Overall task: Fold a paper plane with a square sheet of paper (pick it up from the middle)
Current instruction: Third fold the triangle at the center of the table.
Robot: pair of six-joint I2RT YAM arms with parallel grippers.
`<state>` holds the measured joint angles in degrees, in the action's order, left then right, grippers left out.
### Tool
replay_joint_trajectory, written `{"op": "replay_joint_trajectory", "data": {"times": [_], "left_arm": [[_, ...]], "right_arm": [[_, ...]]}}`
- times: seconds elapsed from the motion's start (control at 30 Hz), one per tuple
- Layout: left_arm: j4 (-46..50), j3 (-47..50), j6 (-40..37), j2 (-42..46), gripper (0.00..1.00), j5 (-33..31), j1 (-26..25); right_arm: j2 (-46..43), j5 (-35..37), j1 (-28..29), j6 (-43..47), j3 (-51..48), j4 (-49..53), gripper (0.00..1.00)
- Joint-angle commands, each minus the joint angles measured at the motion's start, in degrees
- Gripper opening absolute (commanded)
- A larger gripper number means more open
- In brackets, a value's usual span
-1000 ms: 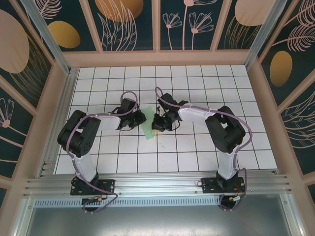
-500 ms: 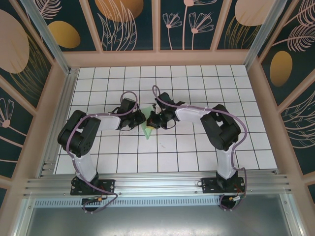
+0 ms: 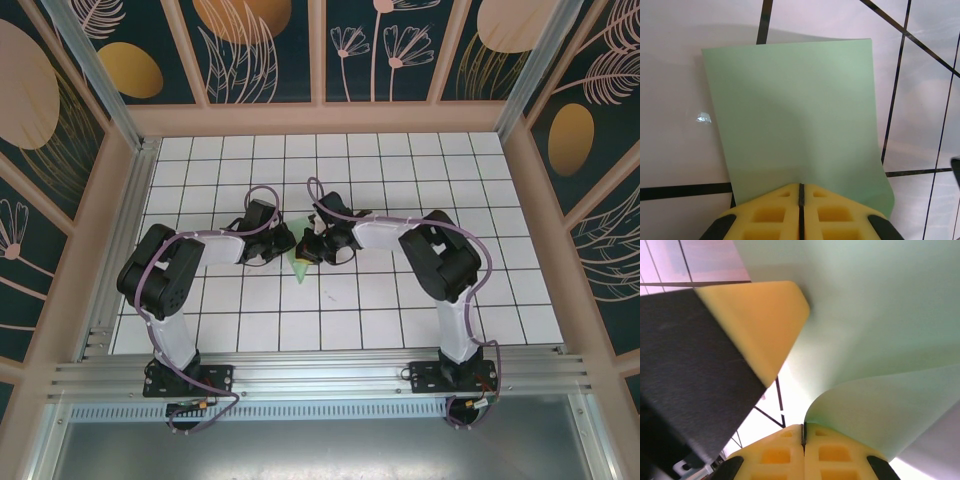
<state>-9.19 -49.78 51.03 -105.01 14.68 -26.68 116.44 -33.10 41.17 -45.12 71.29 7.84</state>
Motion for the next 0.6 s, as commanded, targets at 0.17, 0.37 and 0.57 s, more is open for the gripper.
{"op": "replay_joint_trajectory", "data": {"times": [0.17,0.37,0.57], "left_arm": [[1.0,0.7,-1.3,-1.0,0.1,-0.4,0.1],[0.9,0.7,-1.3,-1.0,0.1,-0.5,0.1],[1.0,0.8,-1.4,-0.9,0.1,-0.4,0.1]], "right_arm": [[1.9,-1.0,0.6,-0.7,-0.4,-2.2,0.0],[2.3,0.1,0.6,-1.5,-0.4,-2.8,0.0],[3.0,0.1,0.6,-1.1,-0.3,-2.1,0.0]]}}
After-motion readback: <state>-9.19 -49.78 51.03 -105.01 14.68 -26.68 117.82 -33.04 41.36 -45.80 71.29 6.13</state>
